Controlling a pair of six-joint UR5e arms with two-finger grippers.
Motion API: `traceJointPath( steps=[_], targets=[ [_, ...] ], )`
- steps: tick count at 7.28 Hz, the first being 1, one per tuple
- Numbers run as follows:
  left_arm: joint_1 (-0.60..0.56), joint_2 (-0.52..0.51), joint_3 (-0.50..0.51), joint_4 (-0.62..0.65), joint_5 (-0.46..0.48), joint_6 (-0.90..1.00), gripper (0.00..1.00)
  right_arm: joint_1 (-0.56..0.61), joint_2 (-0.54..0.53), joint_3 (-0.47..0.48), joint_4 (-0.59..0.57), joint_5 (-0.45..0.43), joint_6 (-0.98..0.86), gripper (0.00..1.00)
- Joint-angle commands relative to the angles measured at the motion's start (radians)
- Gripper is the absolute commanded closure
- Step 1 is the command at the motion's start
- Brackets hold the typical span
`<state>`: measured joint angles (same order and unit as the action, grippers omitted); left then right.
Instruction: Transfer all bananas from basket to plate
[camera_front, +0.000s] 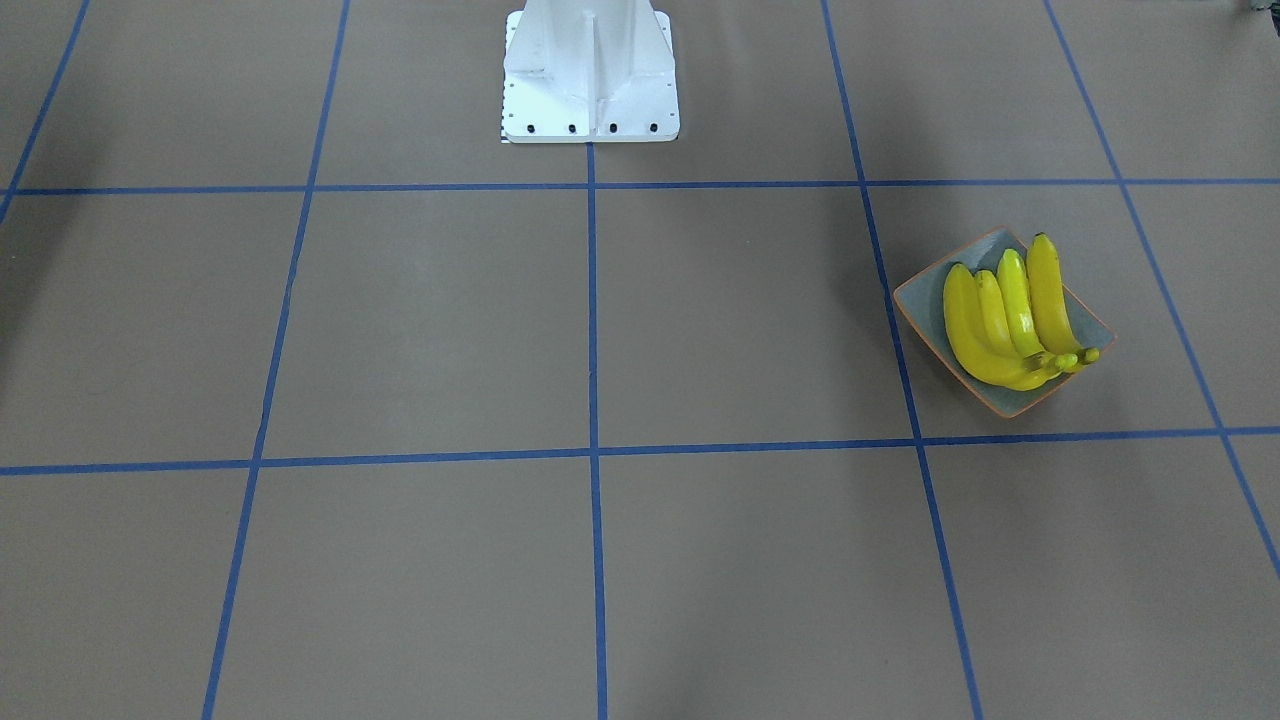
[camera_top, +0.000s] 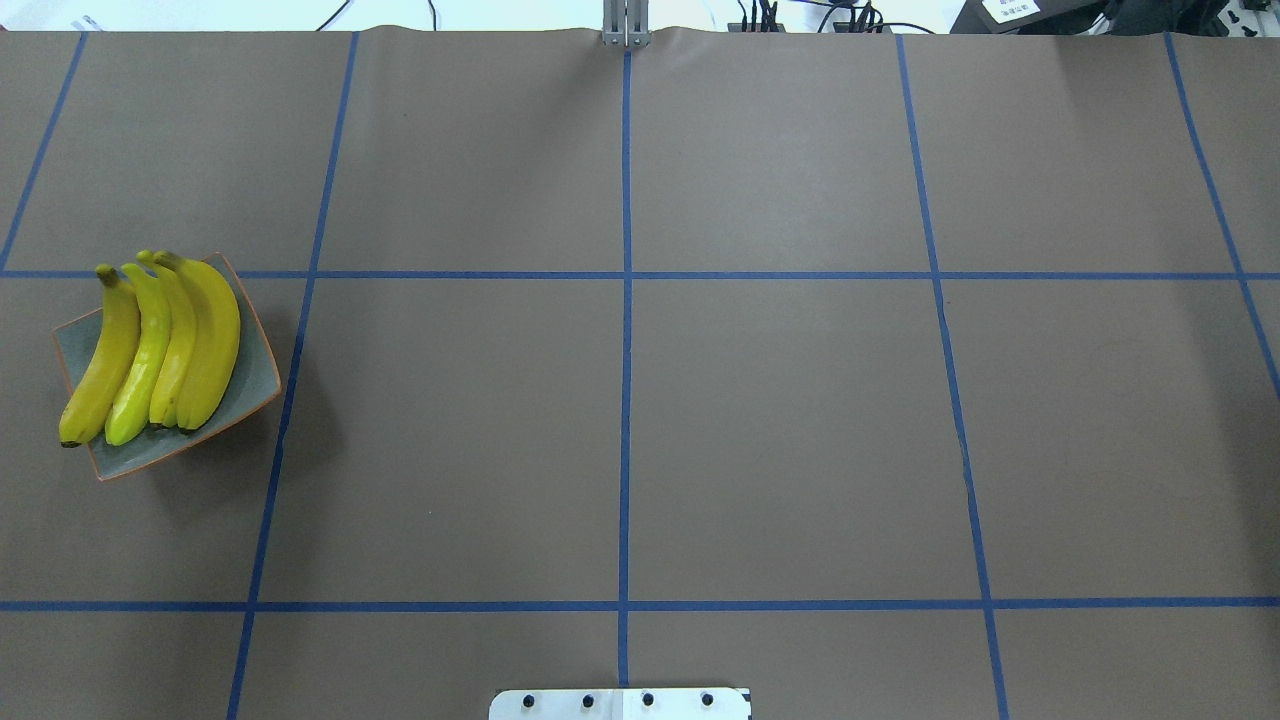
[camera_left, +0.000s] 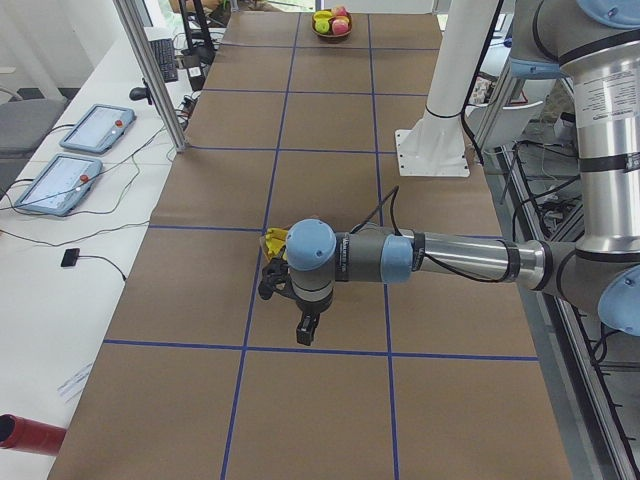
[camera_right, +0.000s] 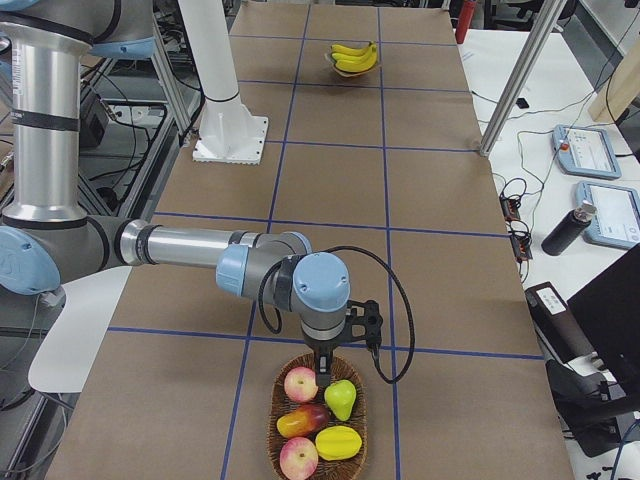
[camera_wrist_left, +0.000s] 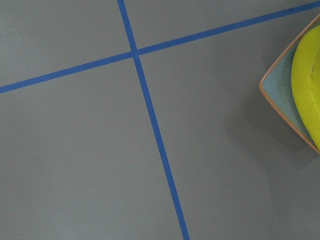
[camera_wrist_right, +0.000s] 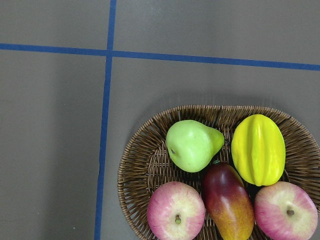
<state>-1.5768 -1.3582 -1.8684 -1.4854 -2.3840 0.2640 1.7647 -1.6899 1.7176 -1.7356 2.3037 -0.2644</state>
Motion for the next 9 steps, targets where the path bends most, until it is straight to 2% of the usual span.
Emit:
traceJointPath(
  steps=[1,4,6,9],
  targets=[
    [-0.003,0.021,-0.003,-0.001,0.000,0.000,0.00,-0.060,0.033,0.010,0.001,-0.001,0.097,0.00],
    [-0.012,0.042,-0.003,0.001,0.003,0.001,0.00,-0.097,0.038,0.051,0.001,0.000,0.159,0.00],
    [-0.022,0.085,-0.003,-0.001,0.032,0.001,0.00,-0.099,0.038,0.051,0.001,-0.001,0.160,0.00],
    [-0.022,0.086,0.006,0.001,0.038,0.001,0.00,-0.099,0.036,0.050,0.001,-0.007,0.160,0.00]
  ],
)
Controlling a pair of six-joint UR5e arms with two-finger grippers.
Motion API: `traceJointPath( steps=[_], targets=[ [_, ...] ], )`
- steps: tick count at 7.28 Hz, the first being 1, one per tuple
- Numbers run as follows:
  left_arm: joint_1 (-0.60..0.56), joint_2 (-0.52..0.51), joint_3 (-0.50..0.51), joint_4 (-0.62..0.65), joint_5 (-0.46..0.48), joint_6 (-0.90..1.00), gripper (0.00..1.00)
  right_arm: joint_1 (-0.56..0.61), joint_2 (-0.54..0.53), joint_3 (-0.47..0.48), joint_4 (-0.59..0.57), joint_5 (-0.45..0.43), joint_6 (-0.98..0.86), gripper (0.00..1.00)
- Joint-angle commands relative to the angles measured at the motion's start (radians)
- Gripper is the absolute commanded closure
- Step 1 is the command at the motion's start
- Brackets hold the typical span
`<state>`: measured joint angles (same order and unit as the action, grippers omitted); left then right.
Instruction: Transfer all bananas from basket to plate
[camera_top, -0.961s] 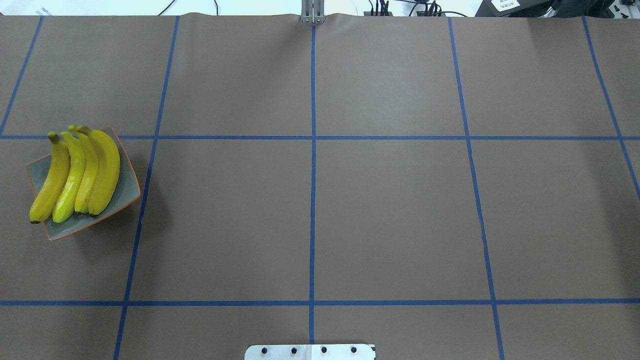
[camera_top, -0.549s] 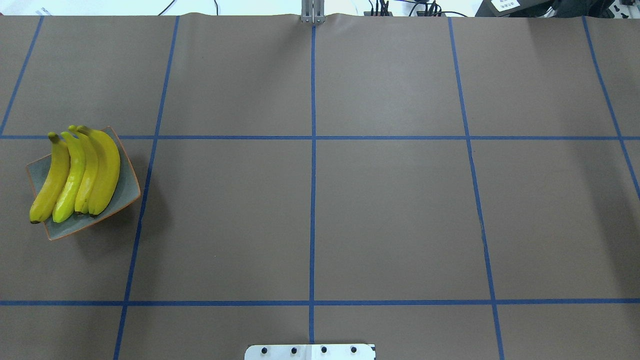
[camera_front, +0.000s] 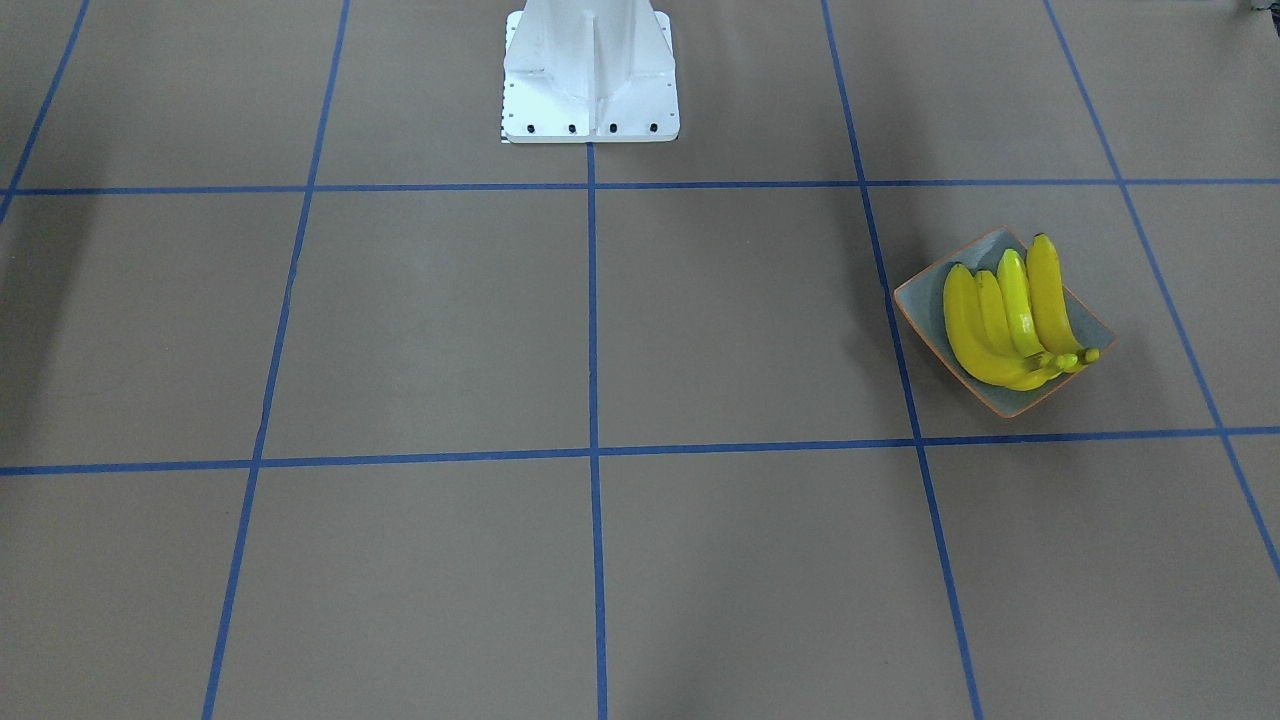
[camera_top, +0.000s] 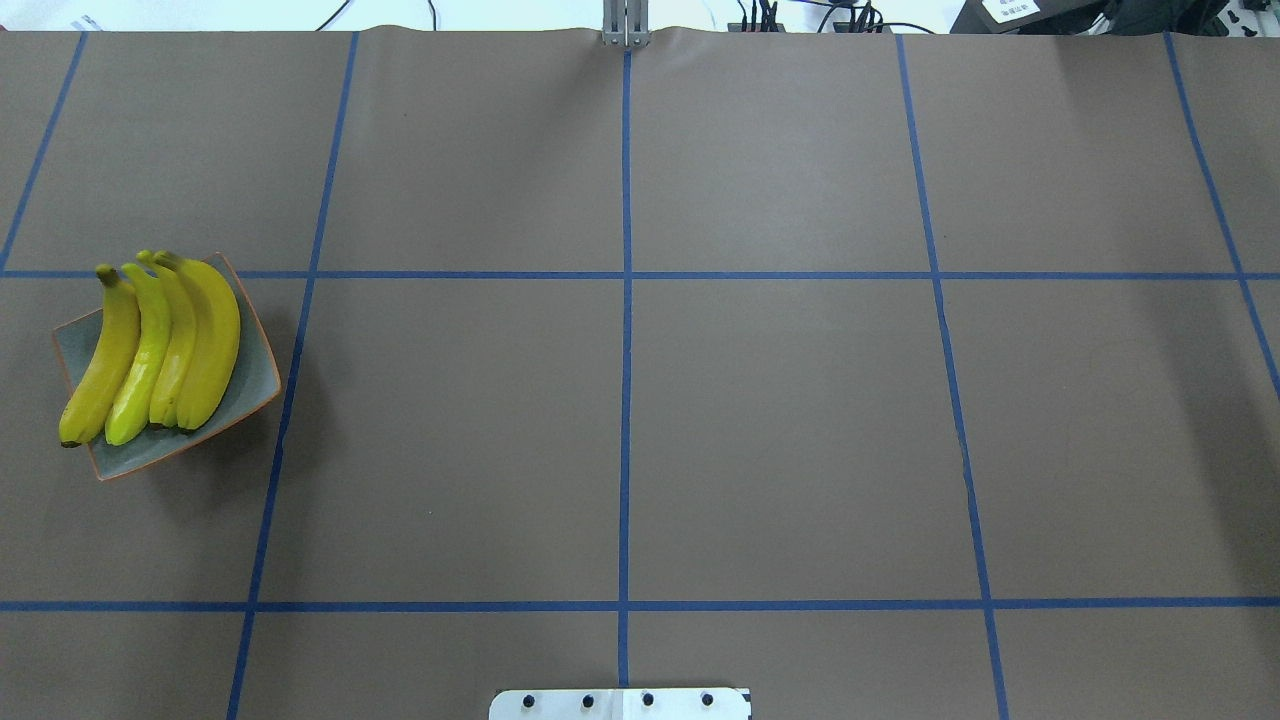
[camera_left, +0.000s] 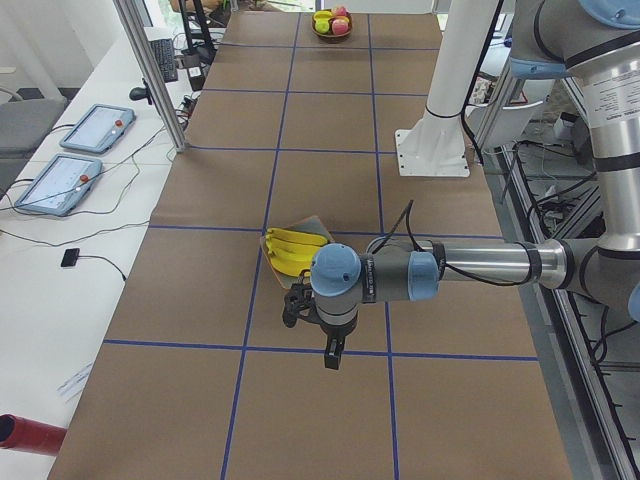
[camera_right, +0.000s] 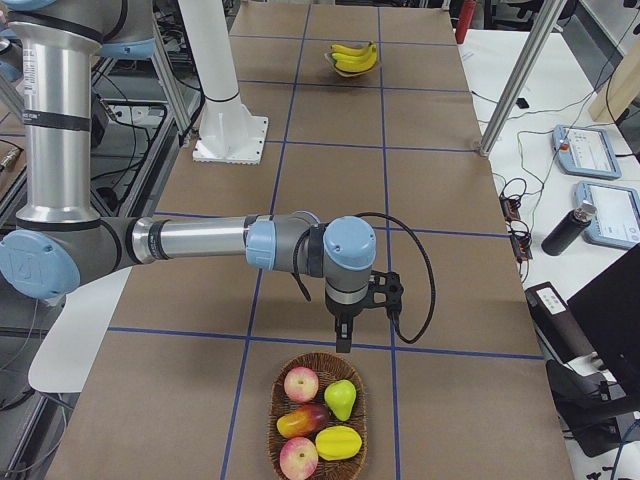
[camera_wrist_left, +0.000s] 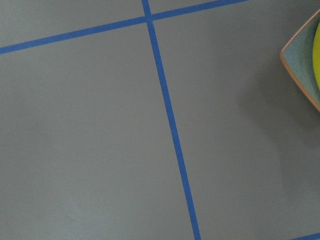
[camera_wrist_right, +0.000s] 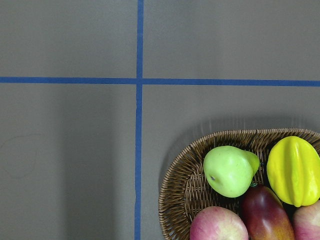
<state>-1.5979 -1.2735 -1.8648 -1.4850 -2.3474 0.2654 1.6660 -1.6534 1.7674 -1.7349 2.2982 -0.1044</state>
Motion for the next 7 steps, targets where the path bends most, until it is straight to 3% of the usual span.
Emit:
traceJointPath(
  steps=[1,7],
  targets=[
    [0.001,0.000,0.001,0.000,0.002,0.000,0.00,0.000,0.000,0.001,0.000,-0.002,0.000,0.00],
    [0.001,-0.007,-0.017,-0.001,0.000,-0.002,0.00,0.000,-0.014,0.000,0.000,-0.002,0.000,0.00]
  ],
)
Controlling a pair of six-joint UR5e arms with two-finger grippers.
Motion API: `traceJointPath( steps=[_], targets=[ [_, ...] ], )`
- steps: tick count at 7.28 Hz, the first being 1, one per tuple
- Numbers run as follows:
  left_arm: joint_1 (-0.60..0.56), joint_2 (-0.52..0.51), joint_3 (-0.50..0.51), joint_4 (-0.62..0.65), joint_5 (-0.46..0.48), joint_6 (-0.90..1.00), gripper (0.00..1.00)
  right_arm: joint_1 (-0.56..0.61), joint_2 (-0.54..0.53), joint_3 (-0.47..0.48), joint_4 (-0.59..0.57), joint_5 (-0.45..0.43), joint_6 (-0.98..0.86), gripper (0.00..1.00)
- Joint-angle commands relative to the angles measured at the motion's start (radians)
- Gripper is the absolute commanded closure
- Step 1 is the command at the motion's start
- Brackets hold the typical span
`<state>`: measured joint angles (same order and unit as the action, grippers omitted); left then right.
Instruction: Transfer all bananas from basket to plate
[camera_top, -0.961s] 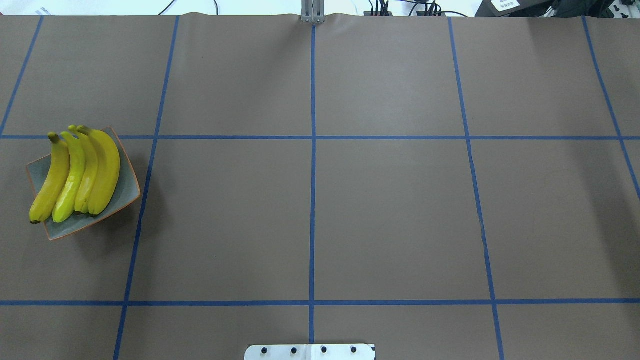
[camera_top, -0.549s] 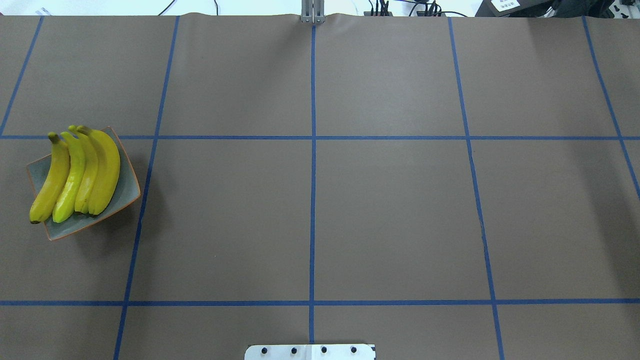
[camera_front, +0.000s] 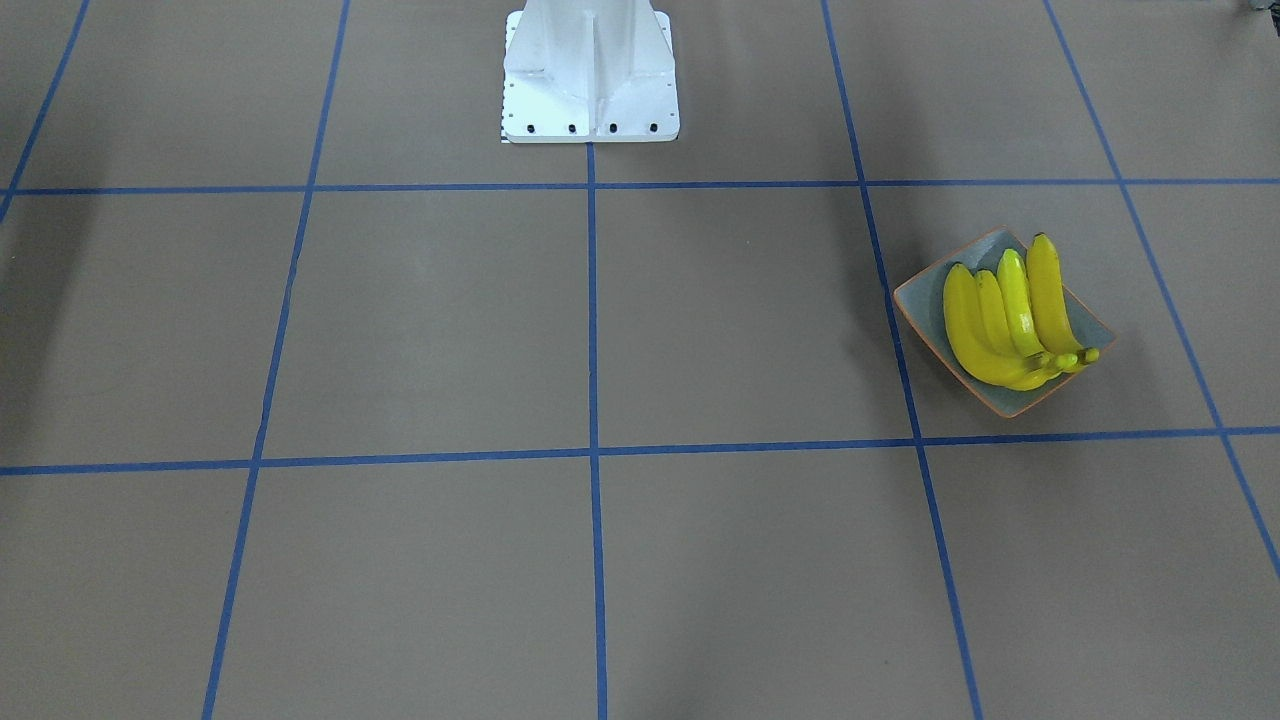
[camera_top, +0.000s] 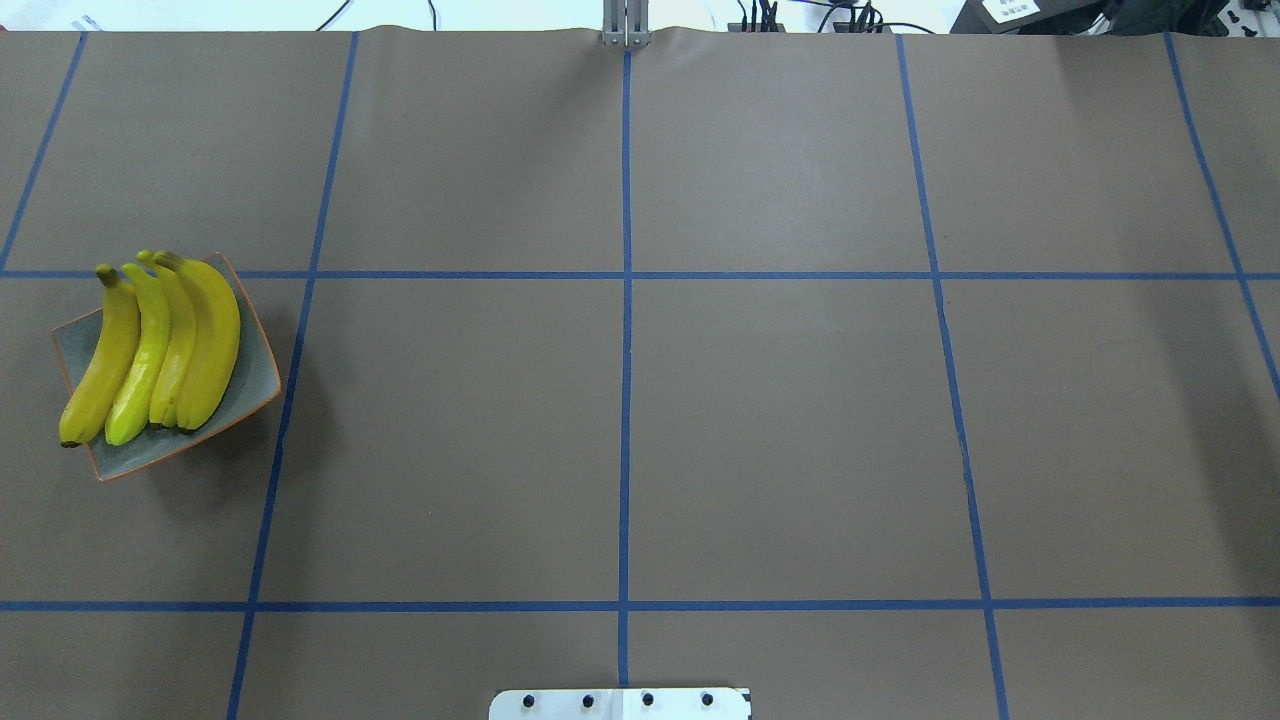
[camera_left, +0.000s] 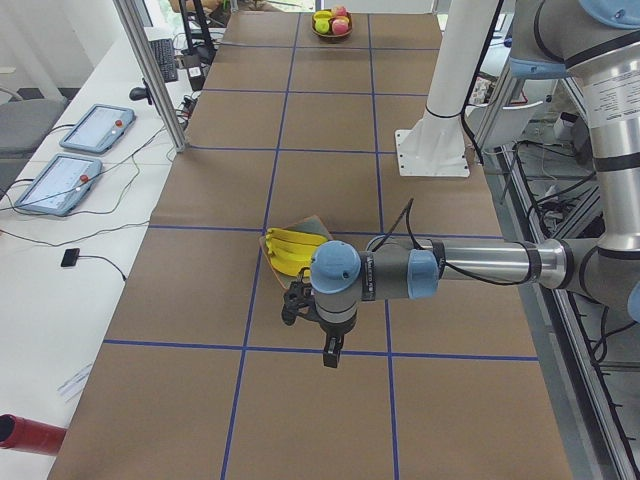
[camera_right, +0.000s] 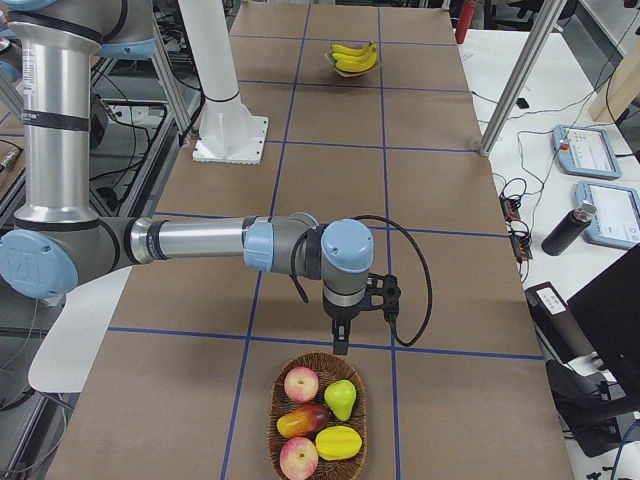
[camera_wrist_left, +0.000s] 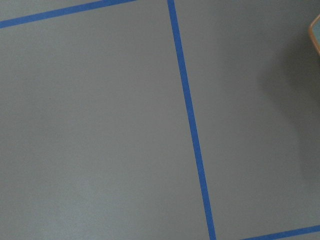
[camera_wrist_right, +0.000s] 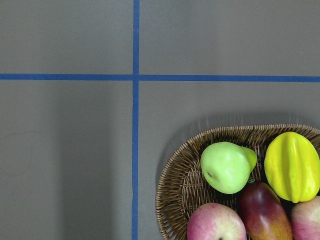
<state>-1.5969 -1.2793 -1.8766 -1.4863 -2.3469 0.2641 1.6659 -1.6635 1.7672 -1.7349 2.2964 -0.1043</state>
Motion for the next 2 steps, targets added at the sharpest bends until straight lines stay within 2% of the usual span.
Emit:
traceJointPath(
  steps=[1,2],
  targets=[
    [0.000,-0.002,-0.004,0.000,0.000,-0.002,0.00,0.001,-0.004,0.000,0.000,0.002,-0.002,0.00],
    [0.000,0.000,-0.004,0.000,0.000,-0.003,0.00,0.000,-0.005,0.000,0.000,0.002,-0.002,0.00]
  ],
)
